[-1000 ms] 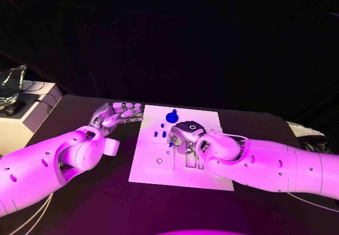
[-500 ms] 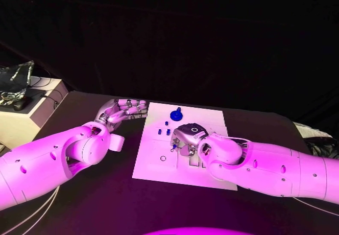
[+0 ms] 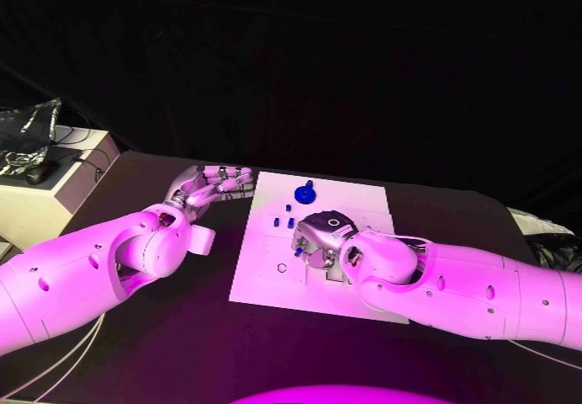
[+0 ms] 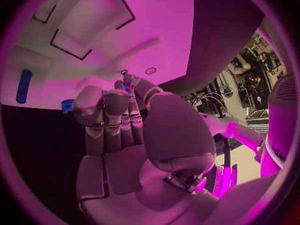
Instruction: Assemble the parts on the task board
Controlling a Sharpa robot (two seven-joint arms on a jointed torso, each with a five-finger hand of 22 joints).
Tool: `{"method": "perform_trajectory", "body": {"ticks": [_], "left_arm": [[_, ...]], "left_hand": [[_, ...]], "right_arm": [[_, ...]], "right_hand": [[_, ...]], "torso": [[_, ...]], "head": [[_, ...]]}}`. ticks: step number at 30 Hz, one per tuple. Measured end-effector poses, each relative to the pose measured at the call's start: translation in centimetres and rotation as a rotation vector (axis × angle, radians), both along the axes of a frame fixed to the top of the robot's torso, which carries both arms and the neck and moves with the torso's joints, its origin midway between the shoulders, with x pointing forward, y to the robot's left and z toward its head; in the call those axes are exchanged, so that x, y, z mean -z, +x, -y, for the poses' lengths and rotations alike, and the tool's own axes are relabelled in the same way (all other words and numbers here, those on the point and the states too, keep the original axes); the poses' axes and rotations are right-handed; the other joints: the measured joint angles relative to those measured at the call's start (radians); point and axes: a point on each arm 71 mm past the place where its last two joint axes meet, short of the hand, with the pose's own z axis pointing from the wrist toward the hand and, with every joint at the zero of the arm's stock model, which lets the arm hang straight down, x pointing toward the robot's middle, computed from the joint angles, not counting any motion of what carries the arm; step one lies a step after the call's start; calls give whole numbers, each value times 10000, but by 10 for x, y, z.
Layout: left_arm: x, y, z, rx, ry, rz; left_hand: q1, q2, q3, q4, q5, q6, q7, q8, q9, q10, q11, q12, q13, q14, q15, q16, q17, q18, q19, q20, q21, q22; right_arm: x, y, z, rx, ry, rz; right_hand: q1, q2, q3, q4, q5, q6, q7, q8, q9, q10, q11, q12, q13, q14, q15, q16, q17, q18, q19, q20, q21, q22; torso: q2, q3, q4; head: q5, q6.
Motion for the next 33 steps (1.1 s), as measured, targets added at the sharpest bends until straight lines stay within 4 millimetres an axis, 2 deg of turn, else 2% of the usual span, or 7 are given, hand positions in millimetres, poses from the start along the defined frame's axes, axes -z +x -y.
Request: {"method": "perform_trajectory", "body": {"ticks": [28,31,33], "left_arm": [[0,0,-1,-13,14,-20],[0,0,-1,-17,18,-25],[0,0,-1,-18,20,-29]], "left_hand": [[42,42,-28,-29,0,0,0,0,0,0,0,0,0,-70,0,0,2,0,1,0,6,1],[42,42,-28,-29,0,0,0,0,0,0,0,0,0,-70,0,0,2,0,1,0,7,1],[42,42,-28,-29,0,0,-1,0,0,0,0,0,0,-70,0,0,2,0,1,0,7,1]], "right_arm": [[9,4,-3,56,-126,-43],[9,4,-3,34,-120,-35],[10,4,-3,4,-95,-37]], "right_hand": [[-28,14,14,-39,26,34,-34,-10,-12,36,-37,1,-4,14,14,0,-41,0,-1,1,-115,6],[-39,21,-24,-2,-1,-97,97,-11,-47,-79,-35,1,19,14,14,0,-76,72,-2,1,-356,5],[-138,-52,-194,94,-76,-376,220,-11,-203,-482,108,71,56,-54,81,-55,-105,192,-80,81,-876,5]], "torso": [[11,4,1],[9,4,-6],[8,4,-12]], "head": [[49,-150],[58,-168],[65,-178]]}}
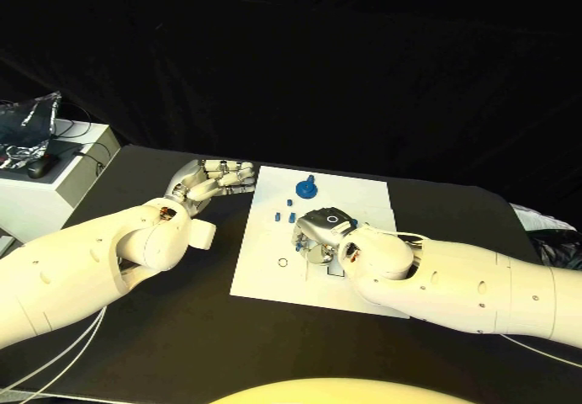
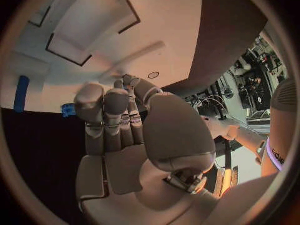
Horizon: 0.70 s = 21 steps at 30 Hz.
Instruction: Assemble the parts on the task board
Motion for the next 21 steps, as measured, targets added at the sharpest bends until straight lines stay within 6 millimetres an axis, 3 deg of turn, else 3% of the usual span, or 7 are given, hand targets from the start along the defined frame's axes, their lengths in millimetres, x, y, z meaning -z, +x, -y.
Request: {"method": "perform_trajectory", "body": {"ticks": [3,7,11,13,21], "left_arm": [[0,0,0,1,2,-6],[0,0,0,0,6,-12],[0,0,0,-1,8,-17],[0,0,0,0,9,-17],[0,0,-1,-17,12,-20]], "left_hand": [[0,0,-4,4,0,0,0,0,0,0,0,0,0,-22,22,0,0,0,0,0,0,0],[0,0,-28,28,0,0,0,0,0,-39,39,0,0,-35,36,0,0,0,0,0,0,0],[0,0,-28,28,0,0,0,0,0,-39,39,0,0,-36,36,0,0,0,0,0,0,0],[0,0,-30,30,0,-38,38,0,0,-39,39,0,0,-35,36,0,0,0,0,0,0,0],[0,0,-55,55,0,-38,38,0,0,-59,59,0,0,-35,35,0,0,0,0,0,1,0]], "right_arm": [[1,-1,0,-52,52,-11],[1,-1,1,-86,146,11],[0,-1,5,-58,263,64],[-1,-2,8,-31,346,104],[-10,-7,28,195,798,299]], "right_hand": [[-88,-354,-95,-11,-43,-529,-63,70,-228,-779,193,31,-52,-121,112,-315,-136,282,-254,166,-1486,-1],[187,-781,-556,68,-94,-895,-175,43,-297,-1350,357,31,-52,-78,155,-766,-334,427,-362,228,-2768,-108],[440,-913,-1112,274,-94,-981,-162,43,-297,-1585,388,31,-52,14,240,-1010,-346,518,-164,273,-3478,-347],[559,-941,-1275,351,-94,-1091,-236,43,-307,-1756,412,31,-52,14,240,-1014,-328,518,-127,275,-3736,-401],[786,-956,-1630,636,-140,-1192,-277,43,-307,-1673,370,31,-54,71,183,-1047,-174,572,52,270,-3985,-240]], "torso": [[-1,1,-7],[-8,0,-7],[-12,-1,-1],[-13,-1,6],[-16,-2,0]], "head": [[1,-2],[-22,2],[-44,5],[-49,-7],[-89,13]]}}
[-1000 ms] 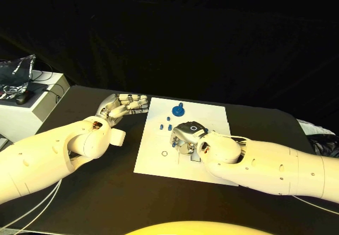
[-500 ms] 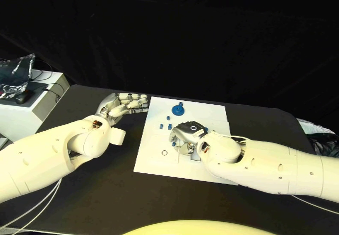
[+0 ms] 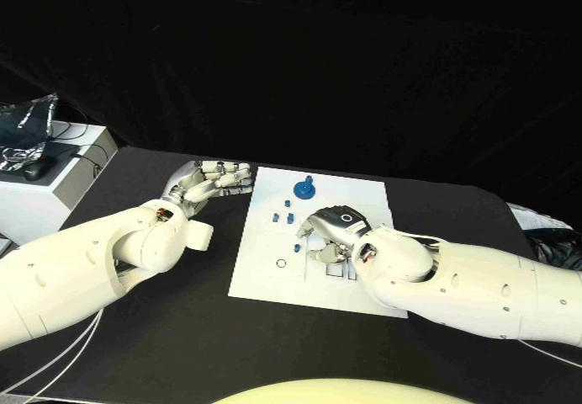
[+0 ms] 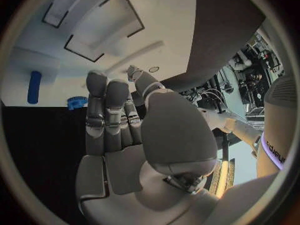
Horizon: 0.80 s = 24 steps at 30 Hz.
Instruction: Assemble the parts on the task board
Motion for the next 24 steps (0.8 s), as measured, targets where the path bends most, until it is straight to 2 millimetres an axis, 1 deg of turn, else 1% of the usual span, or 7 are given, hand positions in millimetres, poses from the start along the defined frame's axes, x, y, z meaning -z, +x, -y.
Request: {"method": "perform_trajectory", "body": {"ticks": [5,7,9,13,16,21,24], "left_arm": [[0,0,0,-5,-1,-1],[0,0,0,-8,-1,-1],[0,0,0,-11,0,-2],[0,0,0,-9,-5,0],[0,0,0,-3,-11,7],[0,1,1,5,-20,10],[0,1,2,13,-26,9]], "left_hand": [[0,0,0,0,0,0,0,0,0,-15,15,0,0,0,0,0,0,0,0,0,0,0],[0,0,0,0,0,0,0,0,0,-15,15,0,0,0,0,0,0,0,0,0,0,0],[0,0,0,0,0,0,0,0,0,-15,15,0,0,0,0,0,0,1,0,0,0,0],[33,33,-28,-28,0,0,0,0,0,-15,15,0,0,0,0,0,0,0,0,0,0,0],[41,41,-28,-28,0,0,0,0,0,-15,15,0,0,0,0,0,0,1,0,0,0,0],[40,41,-28,-28,0,-49,49,0,0,-15,15,0,0,0,0,0,1,0,0,0,0,0],[40,41,-28,-28,0,-91,90,0,0,-15,14,0,0,0,0,0,1,0,0,0,0,0]], "right_arm": [[-13,8,24,521,370,67],[-20,16,39,888,524,6],[-24,23,53,1215,624,-76],[-29,38,83,1832,692,-266],[-30,45,97,1962,612,-379],[-27,50,101,1799,430,-640],[-25,51,100,1681,265,-829]], "right_hand": [[-82,-66,282,81,127,186,186,0,0,664,-123,0,-10,32,-33,211,117,5,31,-32,541,242],[-415,-189,-56,257,715,199,128,0,0,986,-220,0,-10,33,-34,269,163,5,32,-32,733,244],[-425,-181,-520,313,806,199,128,0,1,1031,-243,0,-10,33,-34,292,219,3,32,-32,845,243],[-198,46,-1201,382,702,199,128,0,0,884,-173,0,-10,33,-34,405,329,-139,55,-57,931,243],[-106,81,-1303,375,621,199,128,0,1,788,-155,0,-10,33,-34,405,335,-147,64,-67,920,243],[66,171,-1391,341,212,97,122,0,1,645,-122,1,-9,33,-34,405,348,-154,64,-67,903,242],[67,171,-1391,341,182,97,123,0,1,612,-120,0,-9,33,-34,405,349,-157,64,-67,902,242]], "torso": [[-3,3,-12],[-5,4,-19],[-11,5,-29],[-18,5,-55],[-19,9,-68],[-20,17,-76],[-20,19,-61]], "head": [[-70,35],[-99,57],[-119,73],[-185,97],[-210,71],[-227,53],[-237,38]]}}
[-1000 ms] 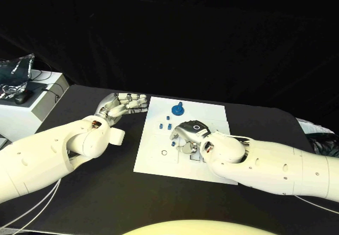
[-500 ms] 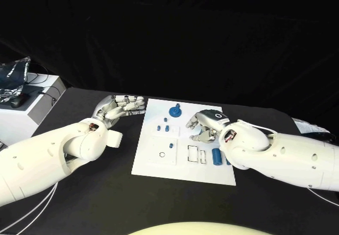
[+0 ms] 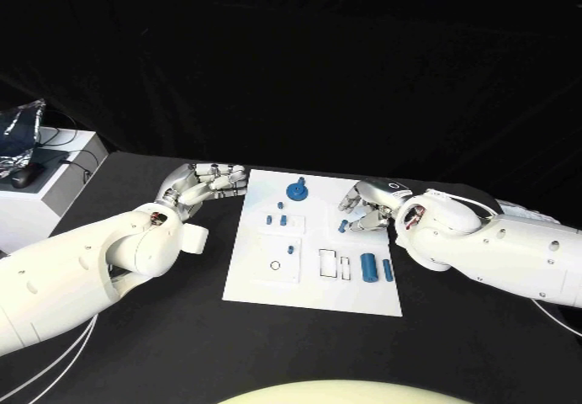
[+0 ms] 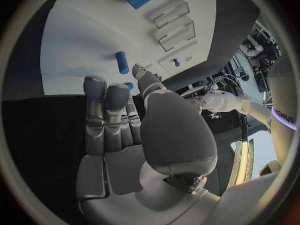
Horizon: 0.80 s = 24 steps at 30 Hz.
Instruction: Assemble the parts on the task board
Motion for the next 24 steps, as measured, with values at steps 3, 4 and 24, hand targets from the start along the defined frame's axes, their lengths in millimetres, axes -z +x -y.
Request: {"method": "perform_trajectory", "body": {"ticks": [3,4,24], "left_arm": [[0,0,0,3,-2,0],[0,0,0,3,-2,0],[0,0,-1,-20,15,-10]], "left_hand": [[0,0,0,0,0,0,0,0,0,0,0,0,0,0,0,0,0,0,26,-16,18,13],[0,0,0,0,0,0,0,0,0,0,0,0,0,0,0,0,0,1,133,-15,65,27],[0,0,0,0,0,1,-1,0,0,0,0,0,0,0,0,0,0,-1,199,-15,87,39]], "right_arm": [[3,1,-3,-102,-133,-175],[4,1,-3,-126,-168,-213],[12,8,-6,-61,-586,-407]], "right_hand": [[5,5,0,0,0,0,0,0,0,0,0,0,0,0,0,0,0,-2,0,0,-39,0],[75,75,6,-7,0,0,0,0,0,0,0,0,1,0,0,0,0,-3,0,0,-39,-1],[-246,78,1493,-242,-63,387,11,0,1,182,-74,0,2,-1,-1,86,-14,-73,-2,2,95,-3]], "torso": [[0,-3,15],[1,-3,17],[18,-9,24]], "head": [[8,-16],[12,-21],[16,-83]]}}
